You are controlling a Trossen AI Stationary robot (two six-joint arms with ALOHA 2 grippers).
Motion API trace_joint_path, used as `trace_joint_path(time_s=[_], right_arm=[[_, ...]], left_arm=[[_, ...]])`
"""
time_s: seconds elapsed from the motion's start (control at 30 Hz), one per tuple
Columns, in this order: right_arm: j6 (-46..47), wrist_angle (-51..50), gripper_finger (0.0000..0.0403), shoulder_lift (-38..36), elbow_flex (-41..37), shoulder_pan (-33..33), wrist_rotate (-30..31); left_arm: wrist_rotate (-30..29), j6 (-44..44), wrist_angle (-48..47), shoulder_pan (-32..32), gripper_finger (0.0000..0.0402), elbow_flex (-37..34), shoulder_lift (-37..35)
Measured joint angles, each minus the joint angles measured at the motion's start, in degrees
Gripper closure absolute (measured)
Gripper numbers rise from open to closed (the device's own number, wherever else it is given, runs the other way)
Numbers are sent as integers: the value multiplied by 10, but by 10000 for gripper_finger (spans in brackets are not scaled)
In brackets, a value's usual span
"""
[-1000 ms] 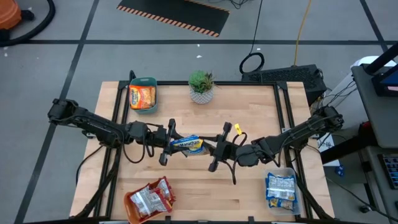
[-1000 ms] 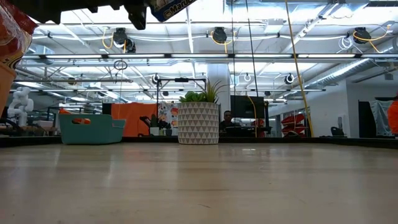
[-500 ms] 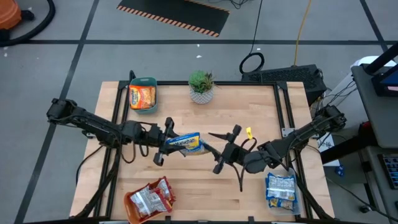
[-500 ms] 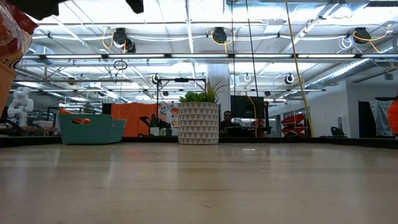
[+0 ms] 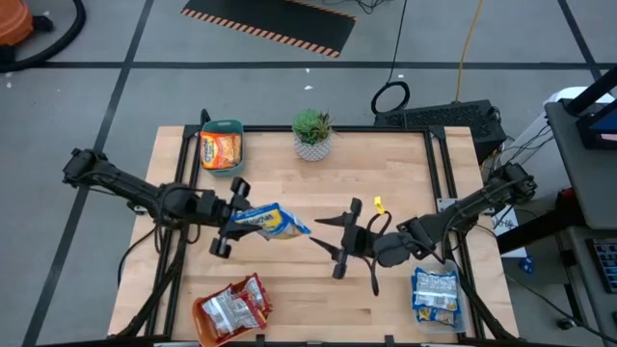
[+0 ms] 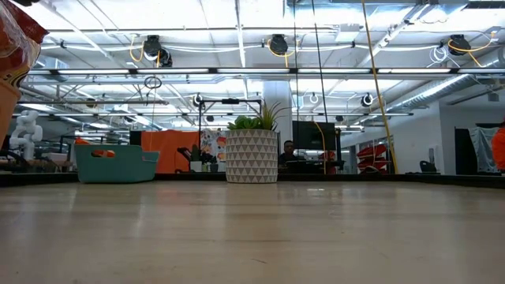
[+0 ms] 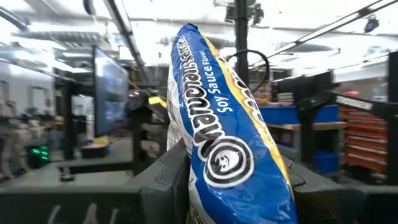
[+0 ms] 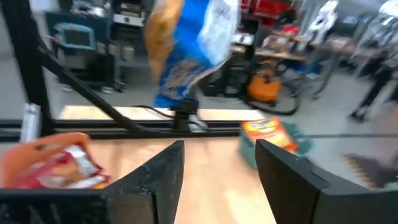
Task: Sort Maruchan noodles
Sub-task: Put the blue noodle pack into the transparent bin
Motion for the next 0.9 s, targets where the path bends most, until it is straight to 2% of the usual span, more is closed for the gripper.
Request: trace_joint_path(time_s=[0.13, 0.5, 0.77, 0.9], right_arm=[[56, 9, 201, 4, 0, -14, -64], [49, 104, 105, 40, 0, -43, -66], [26, 175, 100, 59, -1, -55, -155], [22, 185, 100, 59, -1, -58, -167]], left_arm=[[-32, 26, -3, -9, 272, 0, 2], [-61, 35, 28, -10, 272, 0, 38], [-60, 48, 41, -10, 272, 0, 63], [-59, 48, 44, -10, 272, 0, 62]])
